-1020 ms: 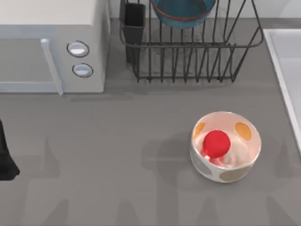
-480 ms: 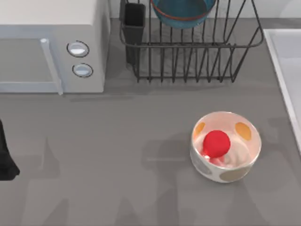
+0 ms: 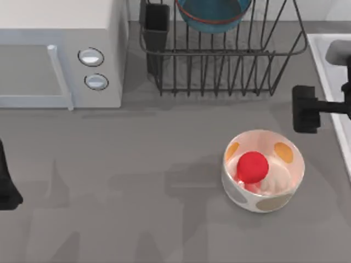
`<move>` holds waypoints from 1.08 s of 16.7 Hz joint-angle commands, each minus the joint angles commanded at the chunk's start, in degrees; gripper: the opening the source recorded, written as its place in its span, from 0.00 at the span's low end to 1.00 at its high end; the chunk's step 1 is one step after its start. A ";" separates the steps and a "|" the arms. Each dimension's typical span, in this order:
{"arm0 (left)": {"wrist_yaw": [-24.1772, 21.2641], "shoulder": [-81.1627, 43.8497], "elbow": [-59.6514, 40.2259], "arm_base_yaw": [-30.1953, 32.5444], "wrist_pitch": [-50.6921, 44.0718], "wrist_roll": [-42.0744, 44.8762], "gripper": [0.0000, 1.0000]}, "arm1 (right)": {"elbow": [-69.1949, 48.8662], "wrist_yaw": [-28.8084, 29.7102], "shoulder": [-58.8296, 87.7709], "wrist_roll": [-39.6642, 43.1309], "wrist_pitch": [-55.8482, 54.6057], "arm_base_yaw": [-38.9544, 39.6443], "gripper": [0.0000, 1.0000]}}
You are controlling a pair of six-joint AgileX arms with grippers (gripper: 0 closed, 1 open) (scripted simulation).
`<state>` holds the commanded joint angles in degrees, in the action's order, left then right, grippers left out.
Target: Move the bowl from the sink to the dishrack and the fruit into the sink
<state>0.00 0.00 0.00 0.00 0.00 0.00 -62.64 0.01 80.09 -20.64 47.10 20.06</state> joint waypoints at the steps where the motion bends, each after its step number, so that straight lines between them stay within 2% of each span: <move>1: 0.00 0.00 0.00 0.00 0.00 0.00 1.00 | -3.35 0.00 4.27 -1.11 2.51 1.06 1.00; 9: 0.00 0.00 0.00 0.00 0.00 0.00 1.00 | -22.63 0.03 28.83 -7.49 16.93 7.18 1.00; 18: 0.00 0.00 0.00 0.00 0.00 0.00 1.00 | -24.67 0.00 31.64 -8.25 18.36 7.57 1.00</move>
<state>0.00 0.00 0.00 0.00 0.00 0.00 -87.31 0.01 111.73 -28.89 65.46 27.63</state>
